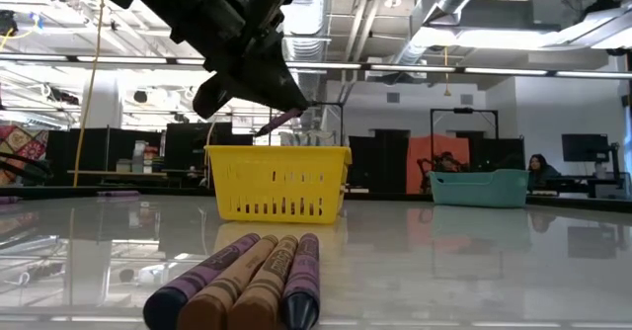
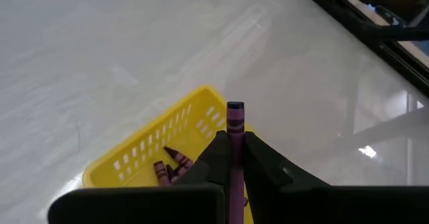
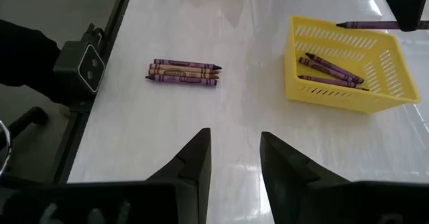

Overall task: Sort crayons
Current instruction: Put the violet crayon into the yellow basket

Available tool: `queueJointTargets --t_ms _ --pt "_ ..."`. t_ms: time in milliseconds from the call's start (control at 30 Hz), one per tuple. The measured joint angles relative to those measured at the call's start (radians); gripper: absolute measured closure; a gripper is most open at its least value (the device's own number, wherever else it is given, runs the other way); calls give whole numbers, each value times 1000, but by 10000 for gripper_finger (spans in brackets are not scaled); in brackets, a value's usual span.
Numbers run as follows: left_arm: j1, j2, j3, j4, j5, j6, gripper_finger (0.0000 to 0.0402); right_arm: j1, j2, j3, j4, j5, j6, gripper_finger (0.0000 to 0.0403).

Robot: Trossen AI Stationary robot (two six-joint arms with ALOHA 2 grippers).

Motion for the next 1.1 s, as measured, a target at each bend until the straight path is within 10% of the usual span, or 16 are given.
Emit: queueJointTargets --t_ms 633,1100 --pt "-3 0 0 4 39 -67 291 0 0 0 10 1 0 281" --pt "-60 0 0 66 217 156 266 2 0 0 46 -31 -79 281"
